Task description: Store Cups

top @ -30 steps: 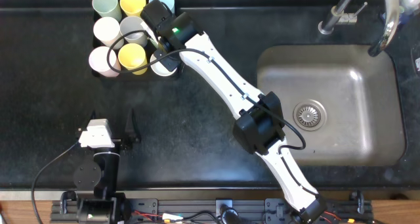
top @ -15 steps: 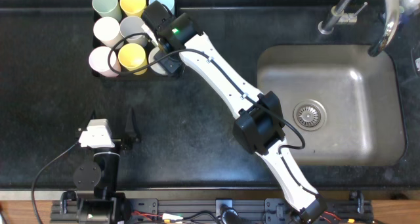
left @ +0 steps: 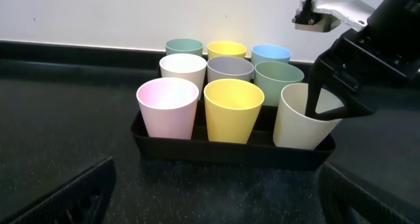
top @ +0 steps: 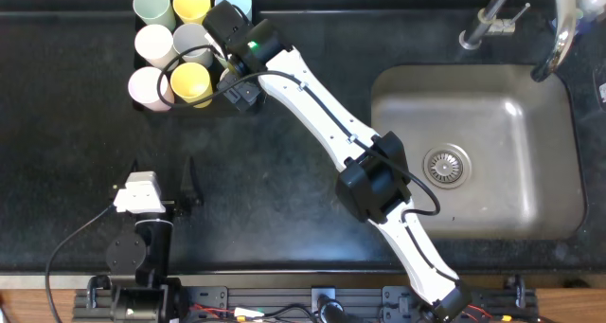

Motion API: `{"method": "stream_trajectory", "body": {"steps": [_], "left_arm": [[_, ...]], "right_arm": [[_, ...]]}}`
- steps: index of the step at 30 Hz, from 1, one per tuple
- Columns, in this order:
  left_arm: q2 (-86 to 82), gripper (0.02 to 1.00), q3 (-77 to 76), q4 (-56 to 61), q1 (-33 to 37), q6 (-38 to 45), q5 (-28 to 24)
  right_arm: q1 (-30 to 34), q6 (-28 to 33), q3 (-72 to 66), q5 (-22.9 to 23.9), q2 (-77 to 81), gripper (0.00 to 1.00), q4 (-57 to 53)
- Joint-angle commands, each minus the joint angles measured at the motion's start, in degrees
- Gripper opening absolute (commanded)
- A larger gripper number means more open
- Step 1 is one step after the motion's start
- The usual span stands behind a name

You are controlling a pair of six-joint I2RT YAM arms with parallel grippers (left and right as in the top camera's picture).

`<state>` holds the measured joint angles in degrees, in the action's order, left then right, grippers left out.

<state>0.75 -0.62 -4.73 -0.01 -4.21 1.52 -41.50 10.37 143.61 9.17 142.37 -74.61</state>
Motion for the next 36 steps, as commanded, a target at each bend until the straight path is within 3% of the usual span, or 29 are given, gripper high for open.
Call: {"method": "stream_trajectory", "body": {"steps": [1, 9, 14, 17, 22, 25, 28, 32, 36], "left_arm": [[-0.59, 0.998, 0.17, -0.09, 0.11, 1.01, -0.55], [-0.59, 0.998, 0.17, -0.09, 0.11, 1.01, -0.55], [-0.59, 0.998, 0.17, -0.09, 0.11, 1.01, -0.55], [-0.59, 0.998, 0.17, -0.09, 0.11, 1.01, -0.55], [-0.59, 0.998, 0.17, -0.09, 0.11, 1.01, -0.55], [-0.59, 0.998, 0.17, -0.09, 0.11, 1.01, -0.55], [-0.59, 0.998, 0.17, -0.09, 0.11, 1.01, -0.55], [-0.59, 0.998, 0.17, -0.09, 0.11, 1.01, -0.55], [-0.59, 0.998, 0.17, -0.09, 0.11, 1.01, -0.55]], "right_arm": [[0.39, -2.47, 4.87, 1.2, 0.76, 0.996, 0.31], [2.25, -2.89, 14.56, 1.4, 0.55, 0.998, -1.07], [5.9, -6.86, 24.87, 0.94, -1.14, 0.998, -6.03], [9.42, -7.98, 30.01, 0.52, -4.0, 0.996, -9.46], [19.23, -8.2, 32.02, -5.88, -12.57, 0.998, -16.87], [25.73, -7.58, 31.65, -6.6, -17.03, 0.998, -22.21], [31.74, -10.54, 24.37, -2.75, -24.28, 0.998, -22.21], [36.59, -11.74, 3.63, -5.51, -38.12, 0.996, -22.21], [37.44, -11.76, -24.59, -10.01, -54.84, 0.998, -19.02]]}}
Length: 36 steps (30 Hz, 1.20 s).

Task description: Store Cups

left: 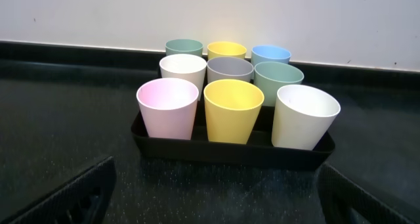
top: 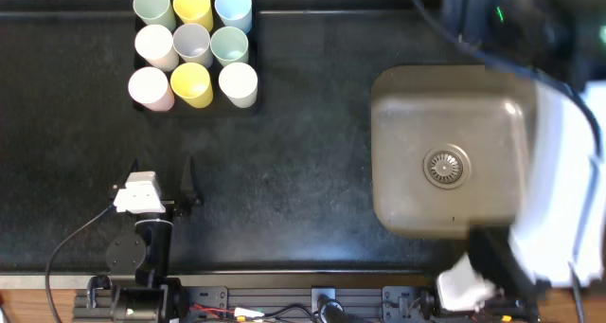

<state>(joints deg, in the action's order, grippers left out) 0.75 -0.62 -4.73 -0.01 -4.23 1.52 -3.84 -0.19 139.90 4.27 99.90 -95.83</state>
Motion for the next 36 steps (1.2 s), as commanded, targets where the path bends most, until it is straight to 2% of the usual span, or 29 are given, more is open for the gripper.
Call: {"method": "stream_trajectory", "body": {"steps": [1, 5, 8, 11, 13, 15, 19, 29, 36], "left_arm": [[-0.59, 0.998, 0.17, -0.09, 0.11, 1.03, -0.55], [-0.59, 0.998, 0.17, -0.09, 0.11, 1.03, -0.55], [-0.59, 0.998, 0.17, -0.09, 0.11, 1.03, -0.55], [-0.59, 0.998, 0.17, -0.09, 0.11, 1.03, -0.55], [-0.59, 0.998, 0.17, -0.09, 0.11, 1.03, -0.55], [-0.59, 0.998, 0.17, -0.09, 0.11, 1.03, -0.55], [-0.59, 0.998, 0.17, -0.09, 0.11, 1.03, -0.55], [-0.59, 0.998, 0.17, -0.09, 0.11, 1.03, -0.55], [-0.59, 0.998, 0.17, -0.09, 0.11, 1.03, -0.55]], "right_arm": [[-0.22, -1.2, -28.48, -5.33, -16.96, 0.998, 6.01], [-0.24, -1.57, -59.17, -4.63, -36.04, 0.998, 31.98], [-0.33, -1.53, -81.9, 0.52, -49.96, 0.998, 56.54], [-0.31, 0.68, -102.27, 1.7, -61.83, 0.996, 84.0], [-0.33, 1.49, -112.65, 1.66, -67.14, 0.998, 98.79], [-0.31, 1.51, -120.45, 1.97, -70.99, 0.996, 107.06], [-0.33, 1.46, -130.7, 1.95, -76.02, 0.998, 113.09], [-0.31, 1.46, -139.6, 1.95, -76.89, 0.998, 113.04], [2.12, 1.46, -139.62, 1.73, -87.12, 0.998, 101.55]]}}
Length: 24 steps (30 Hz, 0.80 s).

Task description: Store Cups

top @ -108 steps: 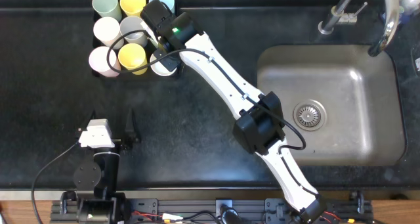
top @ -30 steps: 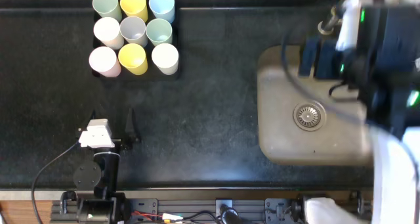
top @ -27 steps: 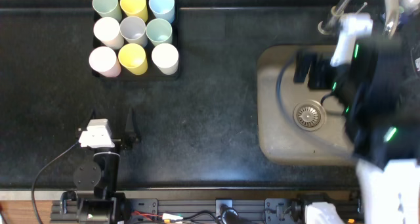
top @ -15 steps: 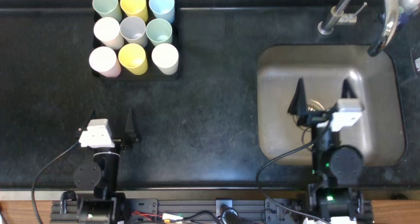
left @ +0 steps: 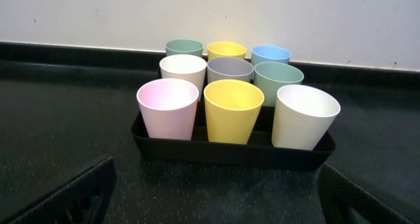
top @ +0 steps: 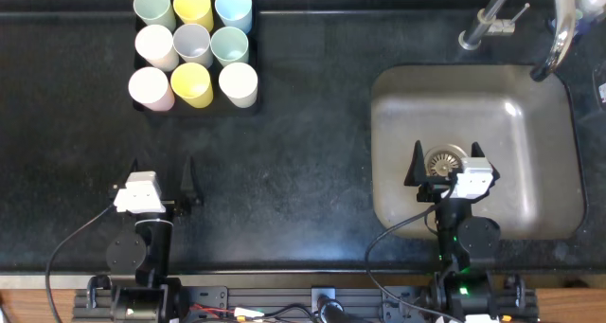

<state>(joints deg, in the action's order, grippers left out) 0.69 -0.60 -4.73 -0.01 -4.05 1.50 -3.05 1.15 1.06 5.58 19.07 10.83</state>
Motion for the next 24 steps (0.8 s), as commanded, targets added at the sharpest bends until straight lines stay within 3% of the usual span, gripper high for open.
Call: {"method": "stream_trajectory", "body": {"steps": [1, 3, 24], "left_arm": [[-0.52, 0.998, 0.15, -0.09, 0.11, 0.85, -0.52], [-0.52, 0.998, 0.15, -0.09, 0.11, 0.85, -0.52], [-0.52, 0.998, 0.15, -0.09, 0.11, 0.85, -0.52]], "right_arm": [[1.31, 0.13, -0.79, 0.42, -8.15, 0.996, -8.22], [1.16, 0.13, -0.81, -0.09, -12.7, 0.998, -14.78], [1.16, 0.13, -0.79, -0.2, -18.91, 0.998, -14.88]]}}
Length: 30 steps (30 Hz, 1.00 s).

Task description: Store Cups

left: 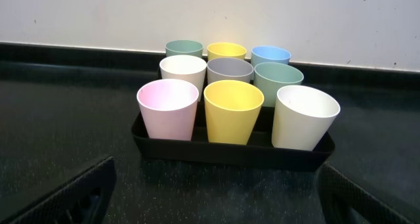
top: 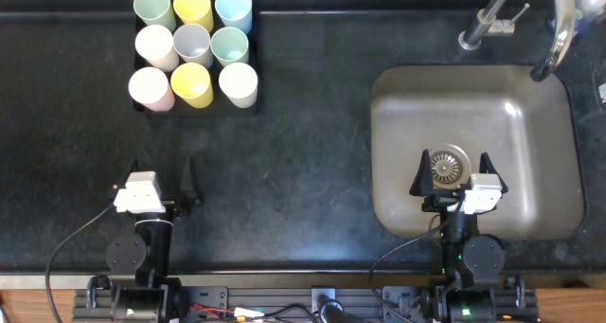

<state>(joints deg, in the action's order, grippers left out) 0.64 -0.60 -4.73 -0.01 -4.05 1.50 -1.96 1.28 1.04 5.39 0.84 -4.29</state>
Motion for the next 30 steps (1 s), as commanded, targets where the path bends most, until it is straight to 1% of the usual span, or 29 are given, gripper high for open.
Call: {"method": "stream_trajectory", "body": {"steps": [1, 30], "left_arm": [[-0.48, 0.998, 0.15, -0.09, 0.11, 0.85, -0.52], [-0.48, 0.998, 0.15, -0.04, -0.81, 0.85, -0.57]], "right_arm": [[0.07, 0.0, -0.79, 0.0, -0.68, 0.998, 0.24], [0.07, 0.0, -0.76, 0.0, -0.63, 0.996, 0.24]]}}
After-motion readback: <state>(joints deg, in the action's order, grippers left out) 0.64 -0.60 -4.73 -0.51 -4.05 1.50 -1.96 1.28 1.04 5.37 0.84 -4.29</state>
